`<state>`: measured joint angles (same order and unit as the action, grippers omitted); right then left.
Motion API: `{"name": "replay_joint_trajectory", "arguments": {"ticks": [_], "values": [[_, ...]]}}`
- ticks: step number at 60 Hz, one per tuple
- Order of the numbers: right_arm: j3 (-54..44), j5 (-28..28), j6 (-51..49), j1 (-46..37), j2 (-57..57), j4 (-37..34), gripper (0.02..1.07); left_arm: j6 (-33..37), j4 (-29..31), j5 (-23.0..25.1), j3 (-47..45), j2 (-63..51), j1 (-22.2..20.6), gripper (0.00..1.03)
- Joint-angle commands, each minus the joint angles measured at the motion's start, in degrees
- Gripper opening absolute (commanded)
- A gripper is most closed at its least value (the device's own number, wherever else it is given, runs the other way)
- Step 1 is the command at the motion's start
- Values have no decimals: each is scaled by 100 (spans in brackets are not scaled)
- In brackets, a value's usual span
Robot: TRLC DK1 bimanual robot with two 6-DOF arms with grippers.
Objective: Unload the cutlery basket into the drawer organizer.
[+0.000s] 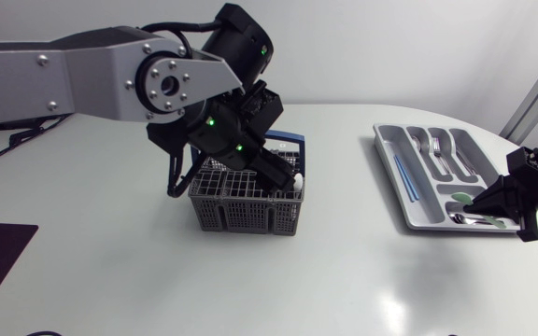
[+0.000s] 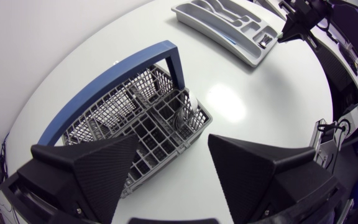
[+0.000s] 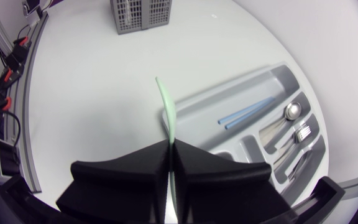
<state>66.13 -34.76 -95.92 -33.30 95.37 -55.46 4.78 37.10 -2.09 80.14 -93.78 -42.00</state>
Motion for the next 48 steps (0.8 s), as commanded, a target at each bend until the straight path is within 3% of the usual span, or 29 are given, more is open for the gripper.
{"name": "replay_joint_trajectory", "arguments": {"ticks": [1,19,33,48], "values": [[339,216,-436,-159,500,35,8,111,-115,-90,-183,-176,-63,79],[515,1341,-929,-221,1256,1284,8,217,-493,-363,-341,-299,-142,79],[752,1692,-1052,-221,1519,1670,9,313,-819,-547,-446,-325,-256,79],[735,1903,-1016,-186,1625,1872,37,384,-1038,-714,-517,-369,-335,79]]}}
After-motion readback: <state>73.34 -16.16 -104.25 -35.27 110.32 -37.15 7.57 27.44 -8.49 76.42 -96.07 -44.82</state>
